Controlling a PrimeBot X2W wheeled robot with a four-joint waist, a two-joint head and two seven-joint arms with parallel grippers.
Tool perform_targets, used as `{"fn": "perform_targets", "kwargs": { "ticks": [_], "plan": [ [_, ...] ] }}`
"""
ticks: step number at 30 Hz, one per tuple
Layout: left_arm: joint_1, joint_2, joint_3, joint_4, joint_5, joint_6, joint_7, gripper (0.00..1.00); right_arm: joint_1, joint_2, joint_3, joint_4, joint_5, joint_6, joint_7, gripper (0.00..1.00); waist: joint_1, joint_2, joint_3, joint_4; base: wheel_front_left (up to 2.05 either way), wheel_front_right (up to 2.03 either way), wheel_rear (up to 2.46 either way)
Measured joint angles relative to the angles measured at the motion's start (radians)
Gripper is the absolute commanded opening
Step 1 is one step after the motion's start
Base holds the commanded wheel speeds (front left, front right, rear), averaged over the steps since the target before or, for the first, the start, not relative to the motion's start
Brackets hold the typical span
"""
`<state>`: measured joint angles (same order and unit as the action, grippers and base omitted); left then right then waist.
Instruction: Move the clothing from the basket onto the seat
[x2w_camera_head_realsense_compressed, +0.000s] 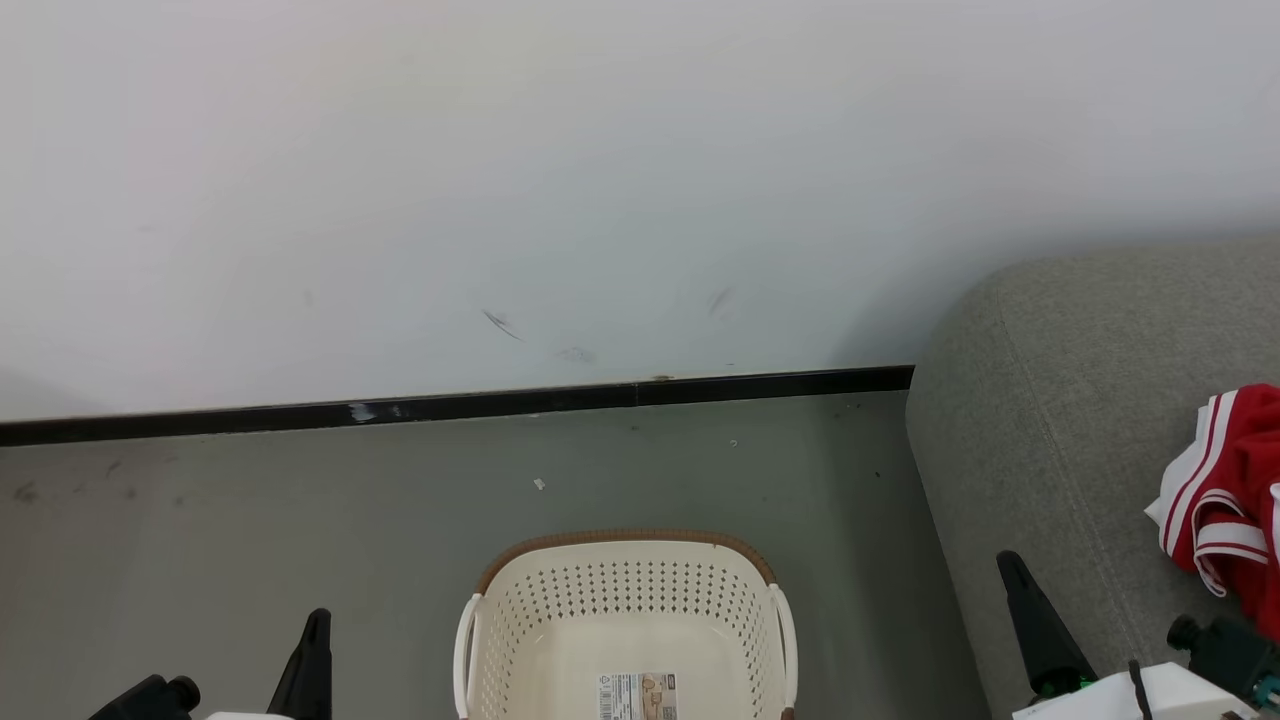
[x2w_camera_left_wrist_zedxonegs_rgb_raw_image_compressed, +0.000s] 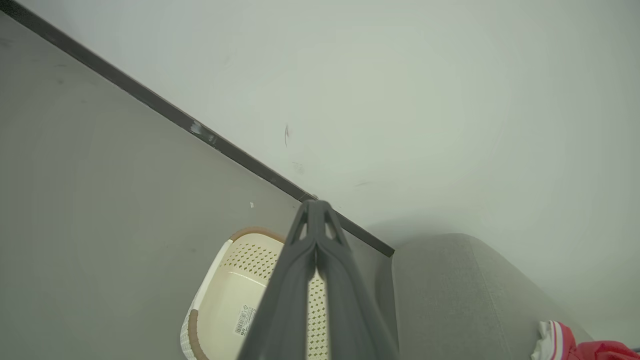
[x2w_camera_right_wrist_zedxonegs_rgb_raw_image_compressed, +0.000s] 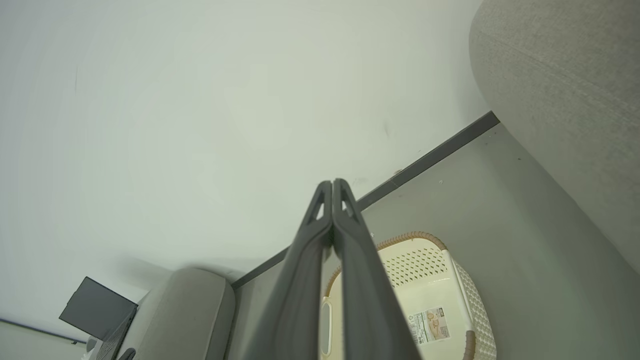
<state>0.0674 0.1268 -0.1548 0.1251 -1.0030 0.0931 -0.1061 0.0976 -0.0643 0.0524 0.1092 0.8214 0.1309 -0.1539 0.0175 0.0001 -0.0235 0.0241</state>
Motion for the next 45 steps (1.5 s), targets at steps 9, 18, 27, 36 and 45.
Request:
{"fn": "perform_targets", "kwargs": {
  "ticks": [9, 18, 27, 36, 45],
  "plan": [
    [-0.02, -0.006, 0.025, 0.019, -0.09, -0.027, 0.027, 0.0, -0.007, -0.008, -0.005, 0.025, 0.128, 0.0, 0.025, 0.0, -0.0041, 0.0, 0.002, -0.004, 0.0, 0.0, 0.0],
    [-0.026, -0.019, 0.051, 0.034, -0.179, -0.053, 0.045, 0.0, -0.045, -0.018, -0.009, 0.038, 0.254, 0.0, 0.041, 0.0, -0.011, 0.0, 0.009, -0.007, 0.0, 0.0, 0.0],
    [-0.044, -0.027, 0.079, 0.053, -0.269, -0.082, 0.075, 0.0, -0.048, -0.03, -0.013, 0.064, 0.38, 0.0, 0.062, 0.0, -0.0152, 0.0, 0.016, -0.01, 0.0, 0.0, 0.0],
    [-0.065, -0.032, 0.106, 0.068, -0.356, -0.114, 0.097, 0.0, -0.085, -0.035, -0.023, 0.08, 0.506, 0.0, 0.085, 0.0, -0.0163, 0.0, 0.021, -0.014, 0.0, 0.0, 0.0],
    [-0.067, -0.038, 0.127, 0.086, -0.439, -0.139, 0.124, 0.0, -0.091, -0.041, -0.033, 0.097, 0.615, 0.0, 0.102, 0.0, -0.0166, 0.0, 0.023, -0.017, 0.0, 0.0, 0.0]
  ]
}}
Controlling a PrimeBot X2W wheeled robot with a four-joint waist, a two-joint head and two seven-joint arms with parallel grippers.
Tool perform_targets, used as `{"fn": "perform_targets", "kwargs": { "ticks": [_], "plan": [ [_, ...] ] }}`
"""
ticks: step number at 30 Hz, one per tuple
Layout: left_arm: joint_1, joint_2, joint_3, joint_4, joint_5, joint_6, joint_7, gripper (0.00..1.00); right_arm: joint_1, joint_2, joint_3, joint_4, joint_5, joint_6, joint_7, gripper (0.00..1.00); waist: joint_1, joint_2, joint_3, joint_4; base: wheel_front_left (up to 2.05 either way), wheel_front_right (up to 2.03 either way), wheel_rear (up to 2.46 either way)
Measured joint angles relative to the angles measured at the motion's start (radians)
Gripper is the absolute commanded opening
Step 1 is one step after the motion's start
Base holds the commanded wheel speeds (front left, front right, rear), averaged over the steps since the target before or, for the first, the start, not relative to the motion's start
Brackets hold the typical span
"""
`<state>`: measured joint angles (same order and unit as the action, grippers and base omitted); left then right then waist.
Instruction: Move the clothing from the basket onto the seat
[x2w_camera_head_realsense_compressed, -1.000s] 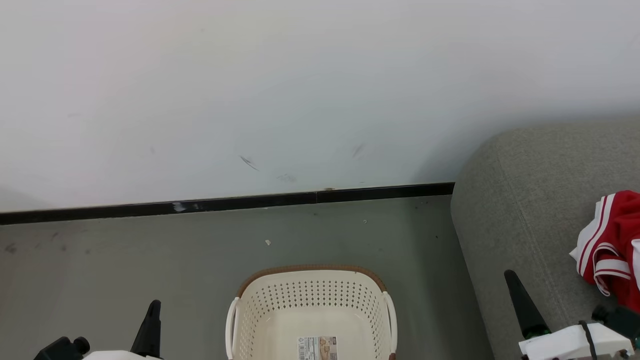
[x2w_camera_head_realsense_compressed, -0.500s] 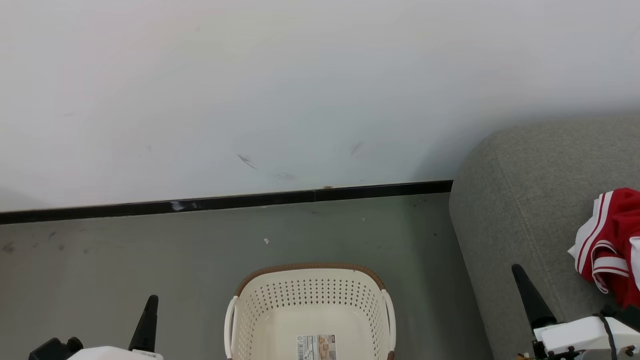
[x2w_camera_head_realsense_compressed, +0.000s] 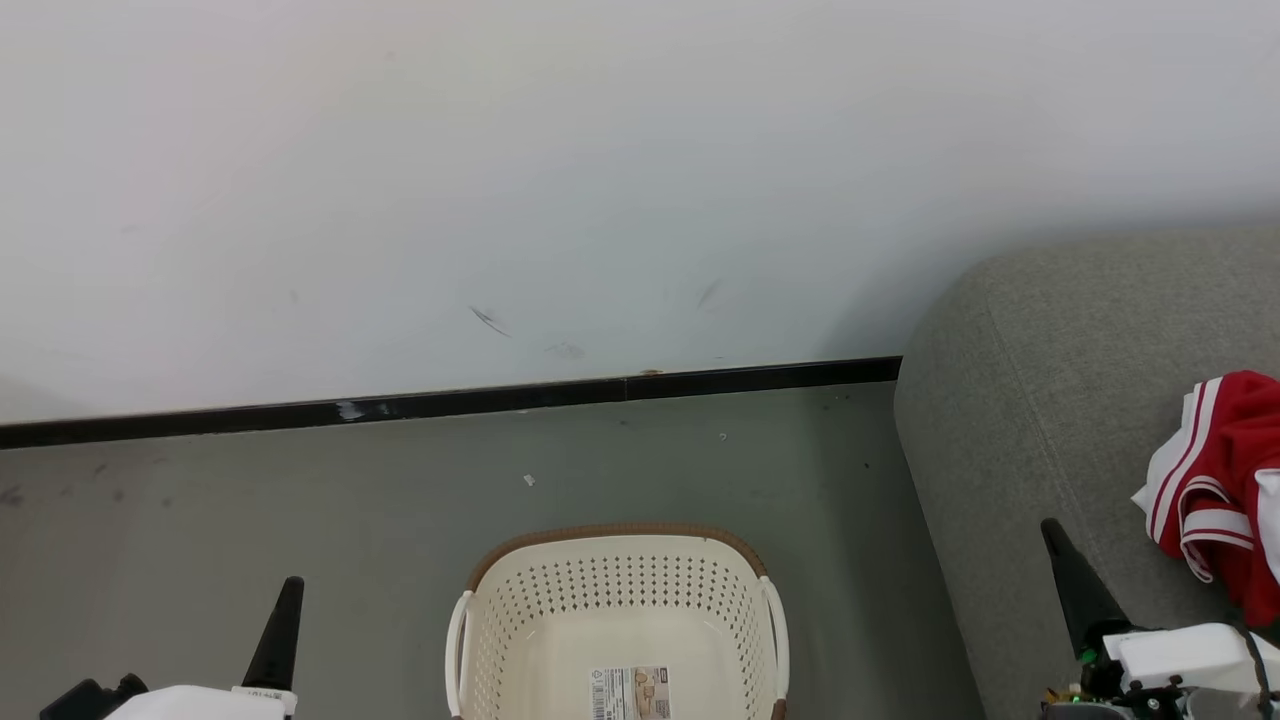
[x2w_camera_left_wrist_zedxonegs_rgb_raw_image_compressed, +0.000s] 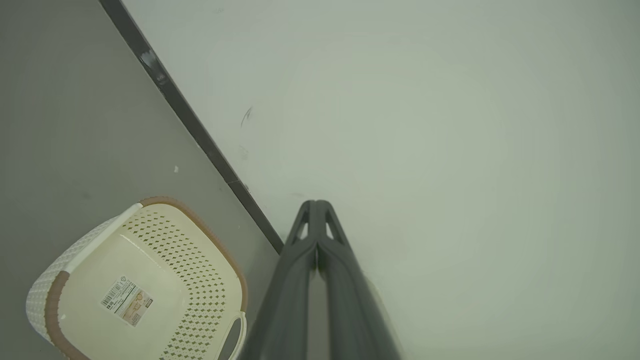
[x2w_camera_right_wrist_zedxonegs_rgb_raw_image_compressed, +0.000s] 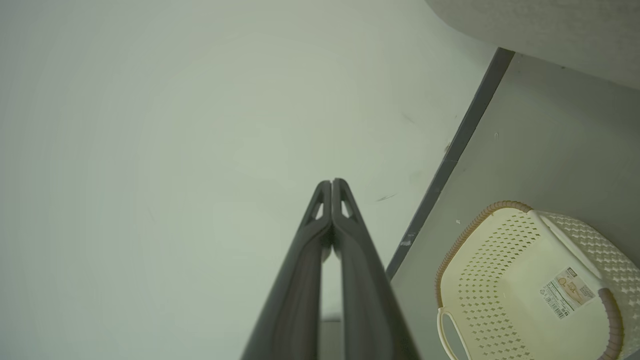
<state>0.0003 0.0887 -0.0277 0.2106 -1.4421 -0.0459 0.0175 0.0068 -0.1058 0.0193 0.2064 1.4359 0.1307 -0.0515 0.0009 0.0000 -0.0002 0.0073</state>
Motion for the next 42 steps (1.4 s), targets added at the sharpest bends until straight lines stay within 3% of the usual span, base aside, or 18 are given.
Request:
{"fn": "perform_targets", "kwargs": {
  "ticks": [20, 42],
  "plan": [
    [-0.037, -0.022, 0.057, 0.036, -0.196, -0.064, 0.053, 0.0, -0.039, -0.021, -0.01, 0.033, 0.275, 0.0, 0.044, 0.0, -0.0002, 0.0, 0.004, -0.007, 0.0, 0.0, 0.0],
    [-0.04, -0.023, 0.062, 0.051, -0.198, -0.068, 0.053, 0.0, -0.057, -0.022, -0.014, 0.039, 0.28, 0.0, 0.052, 0.0, -0.0004, 0.0, 0.003, -0.007, 0.0, 0.0, 0.0]
  ]
}}
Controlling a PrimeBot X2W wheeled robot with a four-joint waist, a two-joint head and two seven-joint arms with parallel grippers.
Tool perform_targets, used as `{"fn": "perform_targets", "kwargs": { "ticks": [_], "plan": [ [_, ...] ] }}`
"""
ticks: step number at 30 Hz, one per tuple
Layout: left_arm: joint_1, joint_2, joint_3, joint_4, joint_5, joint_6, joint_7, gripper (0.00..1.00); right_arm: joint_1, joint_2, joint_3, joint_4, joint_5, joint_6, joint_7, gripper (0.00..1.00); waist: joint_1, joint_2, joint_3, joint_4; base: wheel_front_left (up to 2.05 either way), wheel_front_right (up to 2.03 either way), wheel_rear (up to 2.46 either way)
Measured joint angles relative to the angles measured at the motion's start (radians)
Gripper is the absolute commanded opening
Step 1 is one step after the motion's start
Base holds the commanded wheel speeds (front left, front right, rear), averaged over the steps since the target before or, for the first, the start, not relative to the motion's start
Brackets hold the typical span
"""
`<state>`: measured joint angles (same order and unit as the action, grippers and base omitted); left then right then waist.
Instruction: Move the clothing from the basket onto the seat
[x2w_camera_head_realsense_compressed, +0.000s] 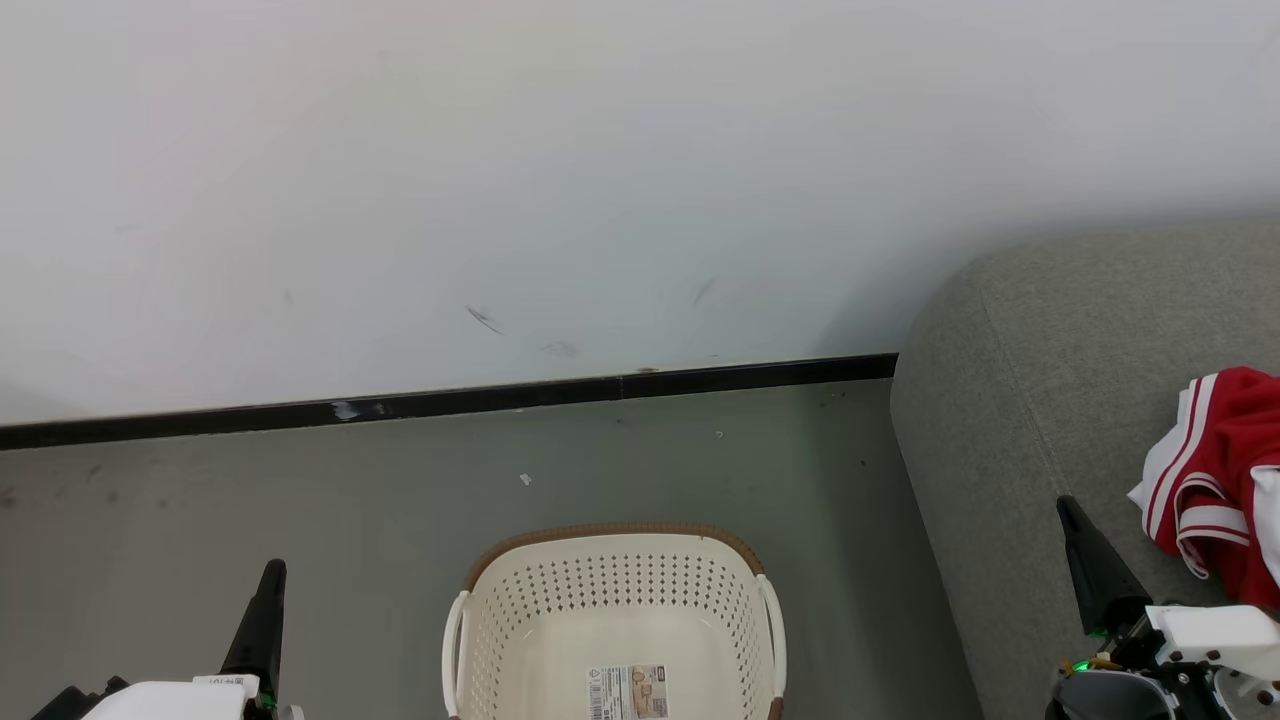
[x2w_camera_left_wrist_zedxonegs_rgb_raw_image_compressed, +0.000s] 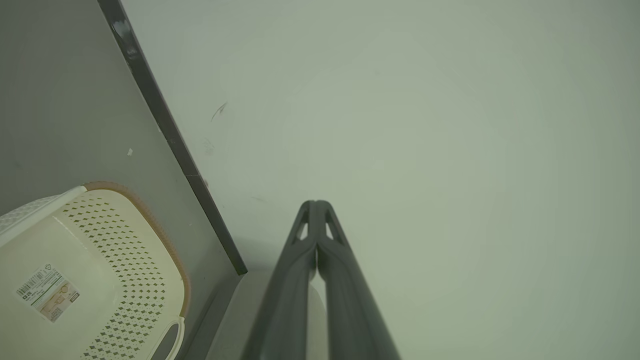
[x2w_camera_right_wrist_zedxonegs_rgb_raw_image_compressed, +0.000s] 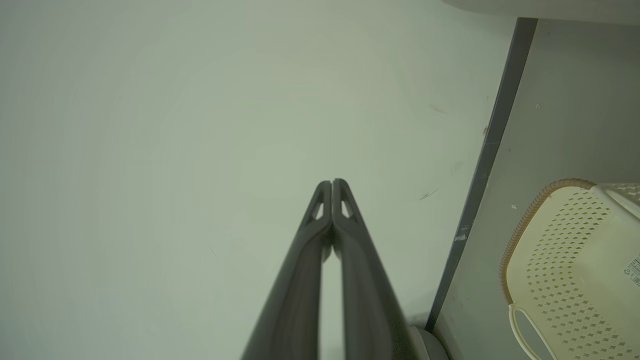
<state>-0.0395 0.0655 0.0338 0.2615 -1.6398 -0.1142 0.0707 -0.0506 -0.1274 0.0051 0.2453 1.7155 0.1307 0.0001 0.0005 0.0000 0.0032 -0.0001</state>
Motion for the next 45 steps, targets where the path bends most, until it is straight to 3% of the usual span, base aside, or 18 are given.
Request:
{"fn": "perform_targets", "kwargs": {
  "ticks": [45],
  "plan": [
    [-0.017, -0.001, 0.003, 0.011, 0.0, -0.003, 0.007, 0.0, 0.0, 0.002, -0.016, 0.014, -0.001, 0.0, 0.006, 0.0, -0.0002, 0.0, 0.0, 0.0, 0.0, 0.0, 0.0]
  ]
}}
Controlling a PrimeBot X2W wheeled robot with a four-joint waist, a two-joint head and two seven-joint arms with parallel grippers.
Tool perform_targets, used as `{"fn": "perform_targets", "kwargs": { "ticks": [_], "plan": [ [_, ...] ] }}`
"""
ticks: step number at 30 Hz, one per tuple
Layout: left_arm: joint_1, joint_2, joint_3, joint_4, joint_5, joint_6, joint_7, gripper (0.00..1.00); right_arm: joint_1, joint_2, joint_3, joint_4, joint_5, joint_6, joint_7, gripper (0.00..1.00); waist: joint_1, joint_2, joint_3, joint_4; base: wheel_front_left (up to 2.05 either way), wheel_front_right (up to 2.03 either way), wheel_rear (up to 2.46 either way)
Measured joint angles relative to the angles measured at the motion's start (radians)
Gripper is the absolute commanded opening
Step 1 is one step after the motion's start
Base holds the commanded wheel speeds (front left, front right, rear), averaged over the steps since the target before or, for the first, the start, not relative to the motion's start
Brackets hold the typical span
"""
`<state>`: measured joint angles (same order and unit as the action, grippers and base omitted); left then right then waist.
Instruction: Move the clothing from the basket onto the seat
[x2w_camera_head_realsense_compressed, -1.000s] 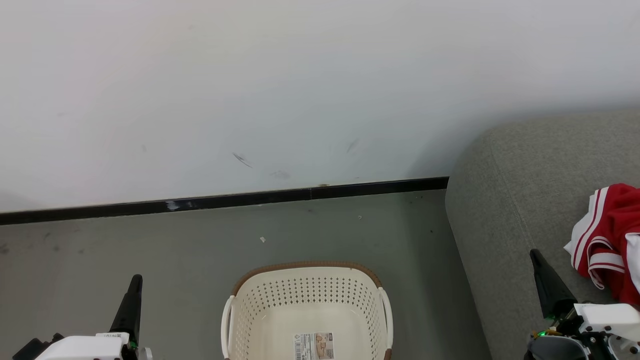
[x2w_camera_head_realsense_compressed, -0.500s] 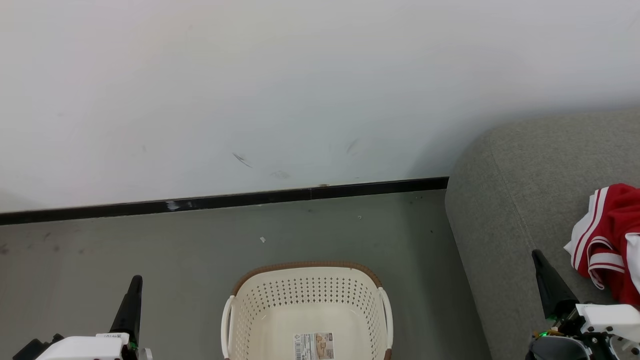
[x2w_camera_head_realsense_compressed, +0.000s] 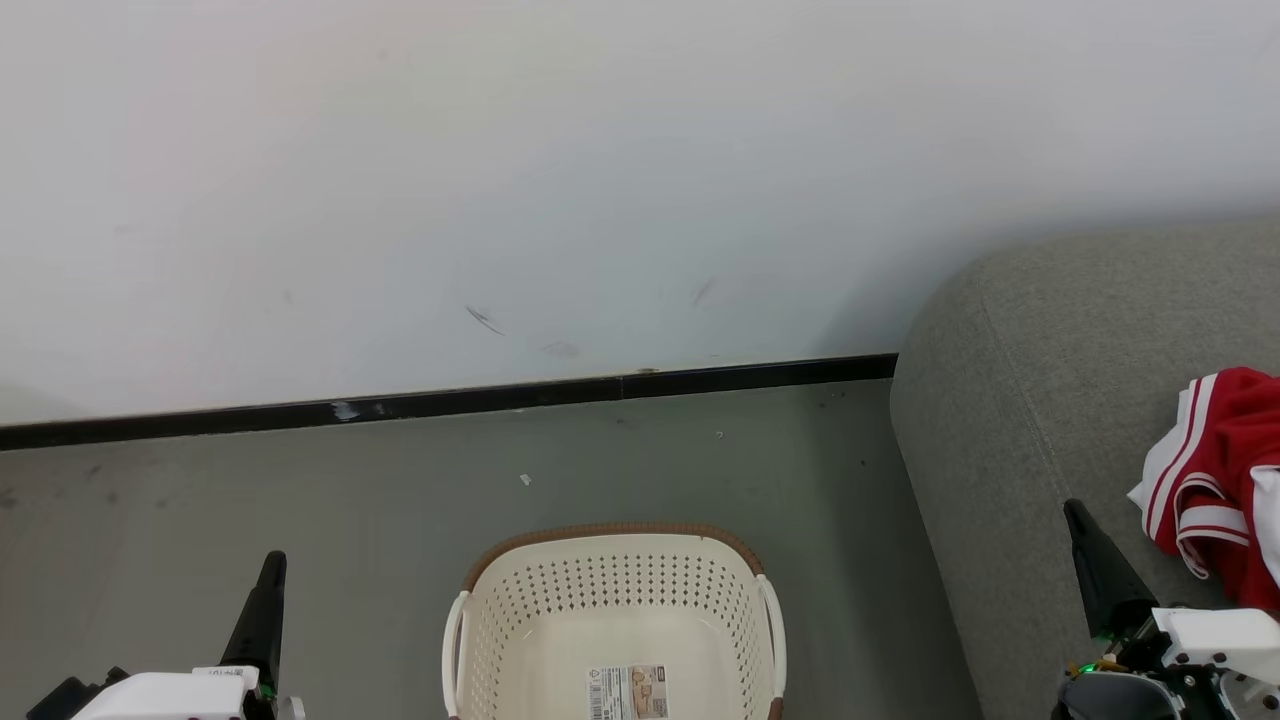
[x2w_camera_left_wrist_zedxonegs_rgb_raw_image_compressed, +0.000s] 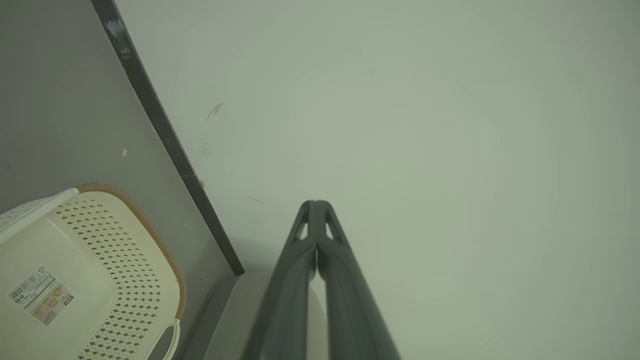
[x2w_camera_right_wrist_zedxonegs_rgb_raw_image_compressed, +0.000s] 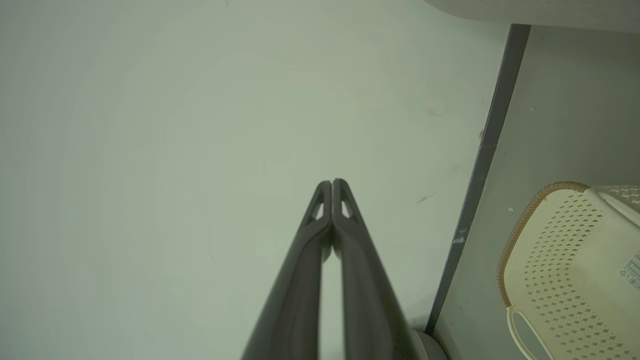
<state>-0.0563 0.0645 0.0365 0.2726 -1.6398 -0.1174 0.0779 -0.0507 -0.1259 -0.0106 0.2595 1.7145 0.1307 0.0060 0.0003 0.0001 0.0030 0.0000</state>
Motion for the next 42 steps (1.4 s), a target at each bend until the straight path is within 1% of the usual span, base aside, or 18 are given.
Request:
{"fn": "perform_targets", "kwargs": {
  "ticks": [42],
  "plan": [
    [0.0, 0.0, 0.002, 0.003, 0.0, -0.001, 0.0, 0.0, 0.0, 0.003, -0.005, 0.001, -0.001, 0.0, 0.004, 0.0, -0.0001, 0.0, 0.0, 0.0, 0.0, 0.0, 0.0]
  ]
}}
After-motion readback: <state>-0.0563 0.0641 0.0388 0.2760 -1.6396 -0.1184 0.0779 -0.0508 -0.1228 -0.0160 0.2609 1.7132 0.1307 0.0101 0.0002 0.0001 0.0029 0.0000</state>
